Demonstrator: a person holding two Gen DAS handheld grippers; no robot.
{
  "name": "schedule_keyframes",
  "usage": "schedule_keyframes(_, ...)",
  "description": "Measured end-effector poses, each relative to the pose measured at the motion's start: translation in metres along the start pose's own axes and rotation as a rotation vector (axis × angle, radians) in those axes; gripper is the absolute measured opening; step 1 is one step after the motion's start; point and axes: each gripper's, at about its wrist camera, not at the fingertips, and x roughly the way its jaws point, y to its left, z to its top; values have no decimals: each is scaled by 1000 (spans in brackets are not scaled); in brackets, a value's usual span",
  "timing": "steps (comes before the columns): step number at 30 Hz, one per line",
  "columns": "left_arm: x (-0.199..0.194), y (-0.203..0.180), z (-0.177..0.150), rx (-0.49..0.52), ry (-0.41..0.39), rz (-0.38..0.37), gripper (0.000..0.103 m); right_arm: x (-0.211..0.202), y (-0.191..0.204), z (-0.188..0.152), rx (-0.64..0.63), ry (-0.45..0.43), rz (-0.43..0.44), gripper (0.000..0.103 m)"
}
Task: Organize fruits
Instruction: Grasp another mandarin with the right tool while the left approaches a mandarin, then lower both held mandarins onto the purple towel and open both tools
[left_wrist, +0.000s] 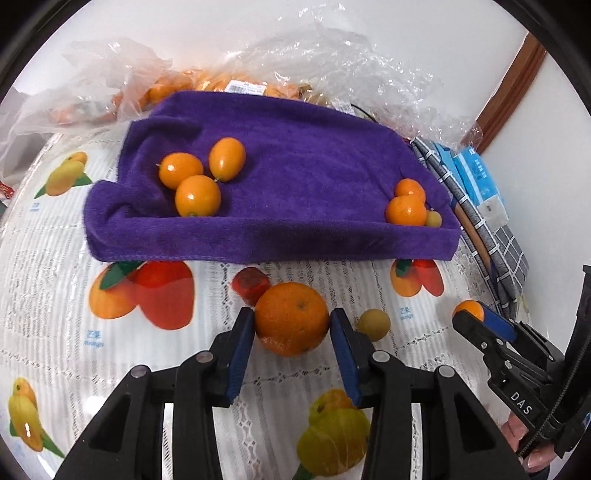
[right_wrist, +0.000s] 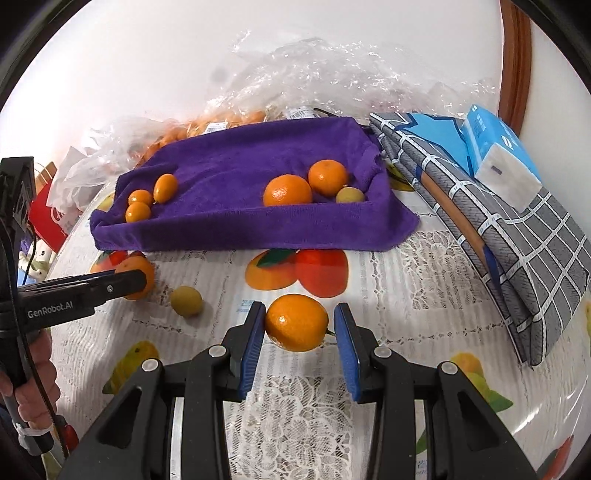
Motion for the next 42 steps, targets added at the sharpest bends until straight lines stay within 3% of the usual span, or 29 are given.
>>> schedule_keyframes(14,-41,25,-1,-53,-66,-9,40,-20,24,18,-30,-47,13,38)
schedule_keyframes(24,-62,32,26,-55,-130,-5,40,-30,28,54,-51,-109,6,38)
schedule_keyframes(32,-48,37,56,-58,-141,-8,40,-13,23,91,-55,-141,-2,38)
schedule_keyframes(42,-11,36,83,-43,-109,-16,40,34,17,117,-47,-114,2,38)
